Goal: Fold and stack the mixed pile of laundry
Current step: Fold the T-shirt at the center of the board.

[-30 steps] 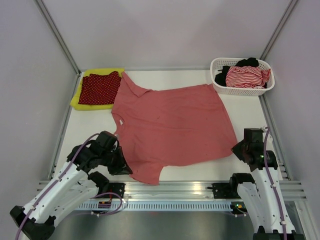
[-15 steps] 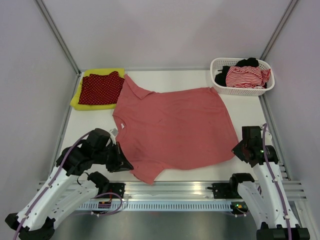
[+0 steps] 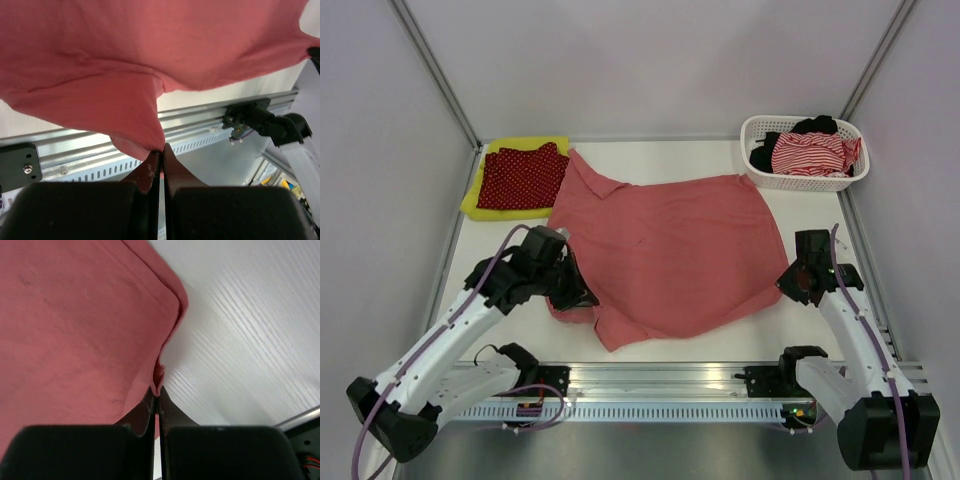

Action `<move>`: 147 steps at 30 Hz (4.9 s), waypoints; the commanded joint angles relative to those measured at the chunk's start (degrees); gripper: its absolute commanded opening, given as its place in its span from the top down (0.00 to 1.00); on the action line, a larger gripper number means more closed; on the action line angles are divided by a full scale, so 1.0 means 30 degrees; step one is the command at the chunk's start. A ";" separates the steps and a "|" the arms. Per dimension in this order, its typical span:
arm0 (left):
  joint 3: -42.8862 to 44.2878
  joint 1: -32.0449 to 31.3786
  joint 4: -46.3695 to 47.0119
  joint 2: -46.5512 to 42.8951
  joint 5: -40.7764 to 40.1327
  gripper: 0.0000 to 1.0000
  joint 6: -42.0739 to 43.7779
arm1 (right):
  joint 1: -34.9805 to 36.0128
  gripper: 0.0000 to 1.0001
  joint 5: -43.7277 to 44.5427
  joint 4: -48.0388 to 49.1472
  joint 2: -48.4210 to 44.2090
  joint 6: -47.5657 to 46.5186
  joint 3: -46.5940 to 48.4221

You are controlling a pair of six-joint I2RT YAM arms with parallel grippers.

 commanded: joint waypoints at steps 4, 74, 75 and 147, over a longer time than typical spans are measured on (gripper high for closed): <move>0.3088 0.0563 0.1762 0.4075 -0.3605 0.98 0.1658 | 0.0050 1.00 0.0327 0.3794 0.1878 0.0119 0.1797; 0.1308 0.6044 -0.7673 -0.8605 -0.0186 0.98 0.1131 | -0.0243 1.00 0.2409 -0.7543 -0.7174 -0.2049 0.3820; 0.1071 0.6044 -0.7556 -0.8401 -0.0186 0.98 0.1160 | -0.0243 1.00 0.2351 -0.7310 -0.7085 -0.2107 0.3792; -0.9767 0.6132 1.0896 -0.1369 0.0105 0.00 -0.2412 | 2.2813 0.02 0.5166 1.2495 1.6554 -1.2801 1.0466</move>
